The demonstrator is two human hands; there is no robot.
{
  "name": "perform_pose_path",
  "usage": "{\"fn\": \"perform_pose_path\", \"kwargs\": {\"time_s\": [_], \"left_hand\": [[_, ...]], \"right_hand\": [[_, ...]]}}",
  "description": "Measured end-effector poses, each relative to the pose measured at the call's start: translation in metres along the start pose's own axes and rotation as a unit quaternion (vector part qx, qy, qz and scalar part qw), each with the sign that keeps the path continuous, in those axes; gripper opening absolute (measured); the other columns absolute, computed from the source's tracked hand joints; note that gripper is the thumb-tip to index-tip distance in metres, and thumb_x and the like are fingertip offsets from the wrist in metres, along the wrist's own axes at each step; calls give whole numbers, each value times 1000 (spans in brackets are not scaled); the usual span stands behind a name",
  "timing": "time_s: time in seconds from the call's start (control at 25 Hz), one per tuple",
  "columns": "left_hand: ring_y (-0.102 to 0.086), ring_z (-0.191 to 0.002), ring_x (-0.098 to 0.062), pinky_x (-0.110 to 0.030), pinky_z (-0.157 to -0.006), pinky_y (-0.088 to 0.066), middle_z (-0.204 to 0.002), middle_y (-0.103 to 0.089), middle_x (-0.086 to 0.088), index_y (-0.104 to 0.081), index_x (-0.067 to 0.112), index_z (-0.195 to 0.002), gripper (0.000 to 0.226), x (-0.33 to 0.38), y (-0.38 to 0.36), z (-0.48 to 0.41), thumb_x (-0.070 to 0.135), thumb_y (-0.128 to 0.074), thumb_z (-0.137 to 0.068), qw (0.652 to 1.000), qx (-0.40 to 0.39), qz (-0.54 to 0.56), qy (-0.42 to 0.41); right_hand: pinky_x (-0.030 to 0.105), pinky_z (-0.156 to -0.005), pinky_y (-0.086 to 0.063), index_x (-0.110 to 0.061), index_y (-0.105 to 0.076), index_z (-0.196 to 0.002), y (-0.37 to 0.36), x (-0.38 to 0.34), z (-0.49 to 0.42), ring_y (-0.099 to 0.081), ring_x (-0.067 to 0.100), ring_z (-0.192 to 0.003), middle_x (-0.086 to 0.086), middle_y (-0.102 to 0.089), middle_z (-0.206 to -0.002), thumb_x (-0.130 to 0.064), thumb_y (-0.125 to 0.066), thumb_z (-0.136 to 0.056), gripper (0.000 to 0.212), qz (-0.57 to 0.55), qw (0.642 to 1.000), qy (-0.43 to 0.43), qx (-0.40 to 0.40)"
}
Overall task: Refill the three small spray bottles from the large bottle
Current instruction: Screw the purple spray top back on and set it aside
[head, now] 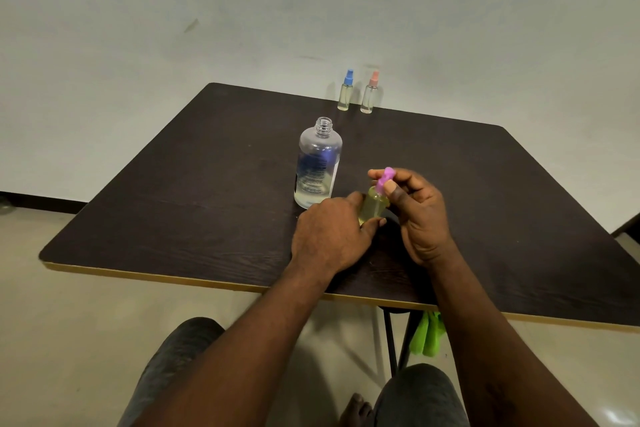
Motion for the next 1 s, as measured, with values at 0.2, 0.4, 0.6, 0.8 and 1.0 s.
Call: {"fn": "perform_pose_path", "kwargs": {"time_s": [0.2, 0.4, 0.6, 0.8, 1.0], "left_hand": [[-67, -78, -19, -34, -61, -47, -86, -70, 5, -62, 32, -116, 51, -1, -1, -1, 75, -51, -91, 1000, 4, -8, 3], [-69, -84, -21, -37, -67, -55, -90, -72, 4, -61, 34, -122, 52, 0, 0, 0, 75, -51, -91, 1000, -1, -8, 3], [-67, -83, -21, -38, -69, -55, -87, -71, 4, -65, 33, -116, 50, -1, 1, 1, 74, -53, -91, 1000, -7, 15, 20], [-65, -77, -17, -34, -65, -53, -83, -69, 6, -66, 32, -111, 49, -1, 0, 0, 74, -54, -91, 1000, -5, 14, 21], [-63, -75, -18, -32, -61, -44, -82, -69, 5, -67, 31, -109, 49, -1, -1, 0, 75, -56, -89, 1000, 5, 13, 22]], "right_hand": [[35, -89, -60, -20, -78, -103, 0, -1, 1, -74, 25, -111, 12, -79, -112, -28, -83, -82, 23, -10, 1000, -11, 24], [45, -90, -54, -15, -70, -105, -1, -2, 2, -66, 29, -101, 12, -72, -104, -14, -83, -82, 27, -13, 999, -8, 35], [45, -96, -52, -7, -66, -131, 5, 0, 2, -64, 29, -117, 12, -69, -136, -21, -57, -99, 36, -30, 998, -45, -25], [40, -87, -56, -11, -71, -108, 3, 3, 3, -69, 25, -104, 12, -76, -113, -17, -78, -85, 25, 4, 999, -47, -3], [36, -96, -57, -15, -69, -130, 5, 5, 1, -68, 25, -120, 12, -70, -134, -22, -59, -101, 31, -5, 998, -37, -59]]}}
Point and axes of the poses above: each hand's wrist, its own z-axis away from the middle knuckle, its own y-axis out of the back of the hand, x = y × z, the point moved 1 cm from there along -z, towards the middle knuckle
